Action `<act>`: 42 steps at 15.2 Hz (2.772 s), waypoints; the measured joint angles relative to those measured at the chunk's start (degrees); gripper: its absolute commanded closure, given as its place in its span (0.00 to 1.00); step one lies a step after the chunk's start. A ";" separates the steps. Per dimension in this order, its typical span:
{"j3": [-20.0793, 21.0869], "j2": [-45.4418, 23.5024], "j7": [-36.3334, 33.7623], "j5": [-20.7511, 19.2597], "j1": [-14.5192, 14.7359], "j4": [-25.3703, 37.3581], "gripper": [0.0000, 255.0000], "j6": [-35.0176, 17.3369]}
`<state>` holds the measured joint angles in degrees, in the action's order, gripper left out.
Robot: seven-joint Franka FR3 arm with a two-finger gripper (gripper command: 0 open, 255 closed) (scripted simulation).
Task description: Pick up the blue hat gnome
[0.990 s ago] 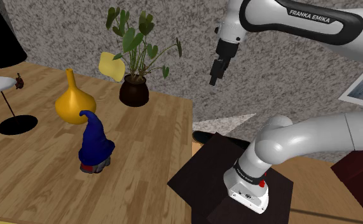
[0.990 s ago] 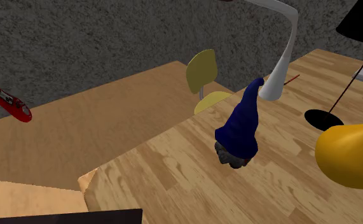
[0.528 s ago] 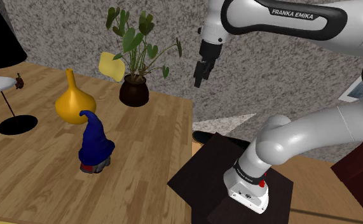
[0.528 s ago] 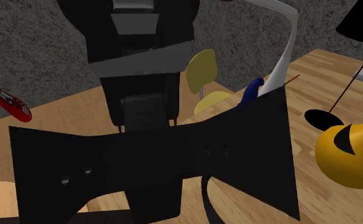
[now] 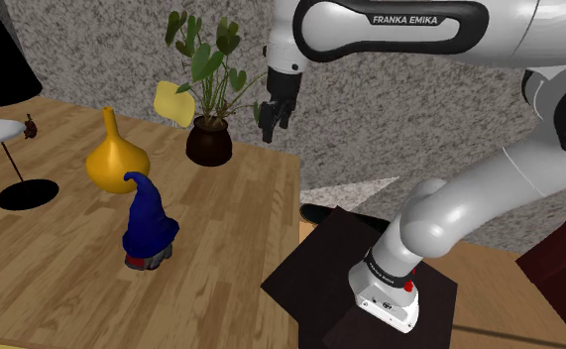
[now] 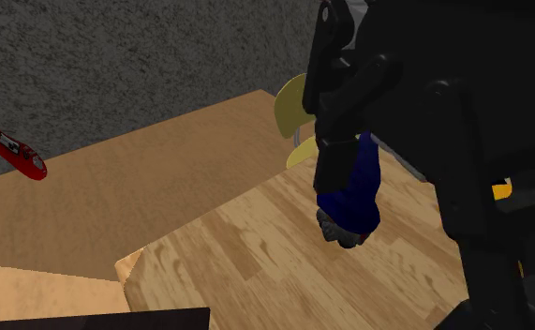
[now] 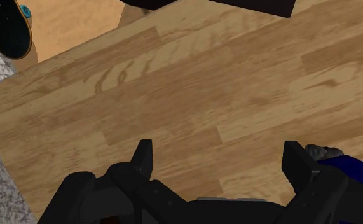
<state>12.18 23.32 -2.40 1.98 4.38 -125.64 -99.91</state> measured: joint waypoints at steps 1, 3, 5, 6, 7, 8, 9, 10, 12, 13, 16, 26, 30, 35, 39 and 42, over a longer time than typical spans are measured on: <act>0.96 -2.17 -0.93 -0.17 0.27 1.85 0.00 -0.28; 2.64 -5.55 -2.59 -0.58 0.85 4.04 0.00 -1.34; 4.35 -9.31 -4.42 -1.29 1.45 7.39 0.00 -1.58; 5.09 -11.46 -5.21 -1.84 1.68 9.12 0.00 -1.89; 5.86 -13.38 -6.12 -2.37 2.01 10.36 0.00 -2.41; 6.64 -15.18 -7.10 -2.91 2.41 12.06 0.00 -2.33; 7.17 -17.48 -7.72 -3.71 2.61 13.83 0.00 -2.71; 7.71 -19.57 -8.43 -4.47 2.92 15.35 0.00 -3.06; 8.89 -23.60 -10.17 -6.04 3.87 19.41 0.00 -2.54; 9.60 -26.00 -11.40 -7.00 4.60 21.74 0.00 -2.27; 10.91 -33.07 -14.10 -10.03 6.77 28.90 0.00 -1.11; 11.44 -56.87 -19.06 -19.47 17.77 57.10 0.00 6.15; 11.16 -58.63 -19.35 -20.09 18.16 57.11 0.00 4.56; 11.11 -58.68 -19.79 -20.22 17.83 54.54 1.00 2.01; 11.11 -58.64 -19.82 -20.24 17.81 54.37 1.00 1.81; 11.11 -58.63 -19.83 -20.24 17.81 54.37 1.00 1.81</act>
<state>23.30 -35.31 -22.23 -18.26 22.19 -71.27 -98.09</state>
